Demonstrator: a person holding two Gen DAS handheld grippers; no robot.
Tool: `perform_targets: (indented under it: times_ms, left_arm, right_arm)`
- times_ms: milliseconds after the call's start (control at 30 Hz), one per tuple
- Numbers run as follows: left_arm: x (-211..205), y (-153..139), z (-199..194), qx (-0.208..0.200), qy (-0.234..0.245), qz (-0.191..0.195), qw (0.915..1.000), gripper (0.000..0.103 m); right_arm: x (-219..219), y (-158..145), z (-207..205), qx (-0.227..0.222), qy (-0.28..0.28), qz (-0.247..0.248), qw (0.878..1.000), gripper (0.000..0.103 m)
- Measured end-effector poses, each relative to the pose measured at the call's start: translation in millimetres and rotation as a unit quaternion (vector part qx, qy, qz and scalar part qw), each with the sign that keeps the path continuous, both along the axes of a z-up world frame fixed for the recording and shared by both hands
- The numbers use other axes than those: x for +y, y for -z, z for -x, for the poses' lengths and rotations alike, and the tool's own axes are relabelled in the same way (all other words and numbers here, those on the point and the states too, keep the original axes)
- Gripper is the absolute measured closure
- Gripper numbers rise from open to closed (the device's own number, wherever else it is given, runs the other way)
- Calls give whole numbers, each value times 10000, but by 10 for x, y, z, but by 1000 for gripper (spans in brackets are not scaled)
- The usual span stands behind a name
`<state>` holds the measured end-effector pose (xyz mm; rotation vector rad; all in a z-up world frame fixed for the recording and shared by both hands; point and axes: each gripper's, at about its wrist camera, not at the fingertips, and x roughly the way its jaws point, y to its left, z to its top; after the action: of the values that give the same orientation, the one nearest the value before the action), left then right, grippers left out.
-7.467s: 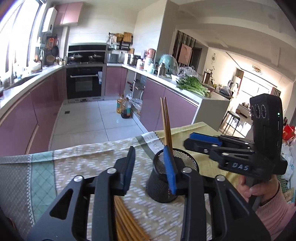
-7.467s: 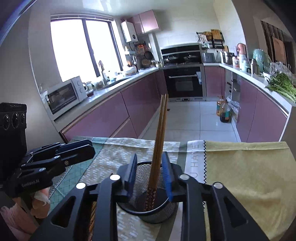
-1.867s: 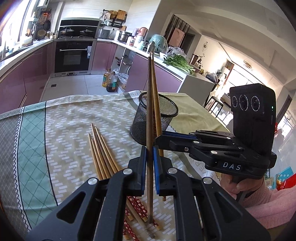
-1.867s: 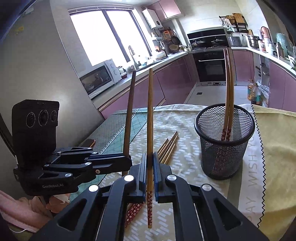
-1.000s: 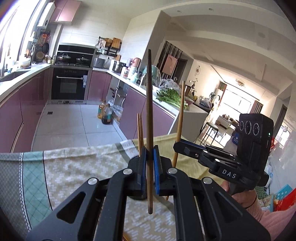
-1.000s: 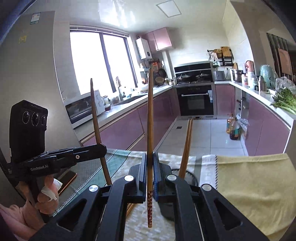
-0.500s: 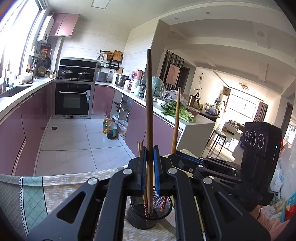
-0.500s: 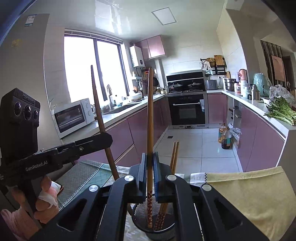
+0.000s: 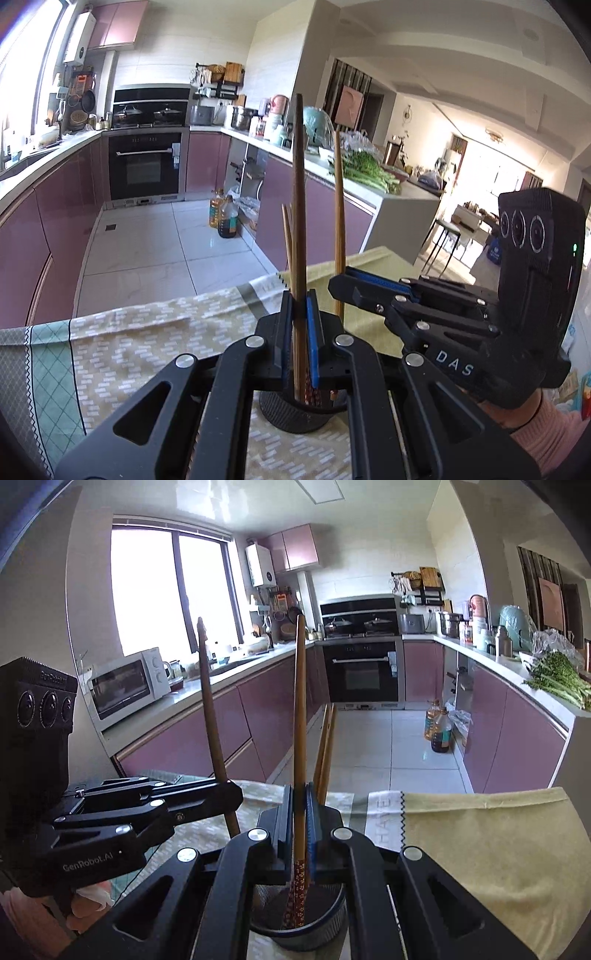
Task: Organize utensils
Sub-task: 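Drop the chopsticks into the mesh cup and open both grippers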
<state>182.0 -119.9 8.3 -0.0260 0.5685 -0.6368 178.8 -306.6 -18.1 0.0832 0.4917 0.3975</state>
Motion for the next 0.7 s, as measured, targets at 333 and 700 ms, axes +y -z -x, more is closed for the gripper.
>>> perform_targets:
  times_ms: [333, 700]
  left_arm:
    - [-63, 265, -117, 382, 156, -308, 9987, 95]
    - [55, 253, -80, 311, -72, -305, 9990, 89]
  right_arm:
    - [24, 227, -73, 755, -38, 119, 9971, 97]
    - [30, 195, -46, 741, -9, 23, 9972, 94]
